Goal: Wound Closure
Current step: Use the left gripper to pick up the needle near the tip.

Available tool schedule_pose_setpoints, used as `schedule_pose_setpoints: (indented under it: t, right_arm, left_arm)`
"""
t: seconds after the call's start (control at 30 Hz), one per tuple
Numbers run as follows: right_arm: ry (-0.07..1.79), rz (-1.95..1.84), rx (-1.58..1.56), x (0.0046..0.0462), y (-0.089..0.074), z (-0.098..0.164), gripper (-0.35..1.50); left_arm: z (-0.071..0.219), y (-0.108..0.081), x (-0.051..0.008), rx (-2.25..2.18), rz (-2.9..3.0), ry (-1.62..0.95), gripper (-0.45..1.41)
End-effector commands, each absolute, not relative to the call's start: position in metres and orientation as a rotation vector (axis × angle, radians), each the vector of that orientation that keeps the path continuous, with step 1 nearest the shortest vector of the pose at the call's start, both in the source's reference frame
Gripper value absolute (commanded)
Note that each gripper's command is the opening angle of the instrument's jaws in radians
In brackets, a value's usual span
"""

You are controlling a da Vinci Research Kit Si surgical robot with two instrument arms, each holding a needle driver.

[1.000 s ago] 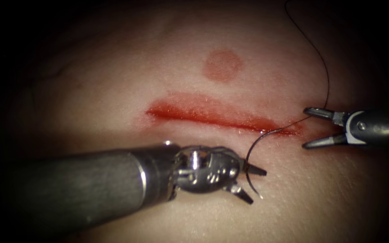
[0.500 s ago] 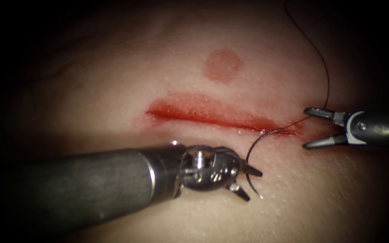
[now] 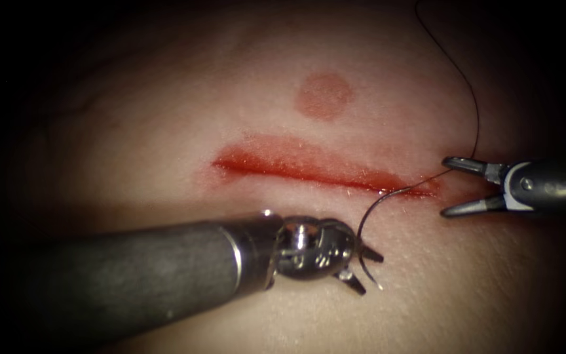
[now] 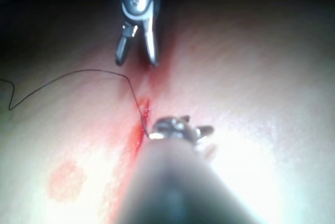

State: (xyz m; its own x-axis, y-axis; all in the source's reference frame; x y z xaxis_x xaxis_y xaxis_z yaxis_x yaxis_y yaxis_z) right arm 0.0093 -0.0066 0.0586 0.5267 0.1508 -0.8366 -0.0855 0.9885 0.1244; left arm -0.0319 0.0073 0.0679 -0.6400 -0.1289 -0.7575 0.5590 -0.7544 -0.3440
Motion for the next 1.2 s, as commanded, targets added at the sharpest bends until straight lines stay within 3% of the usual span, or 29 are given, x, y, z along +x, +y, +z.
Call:
schedule_pose_setpoints:
  t: [0.03,1.2]
  right_arm:
    - [1.009,0.142,0.074,0.0099,-0.0071,0.0593,0.88]
    - [1.008,0.144,0.072,0.0101,-0.0073,0.0590,0.89]
  left_arm:
    - [0.0687,0.0070,-0.0326,1.046,-2.399,0.804,0.15]
    - [0.0739,0.0048,-0.0346,0.944,-2.389,0.814,0.12]
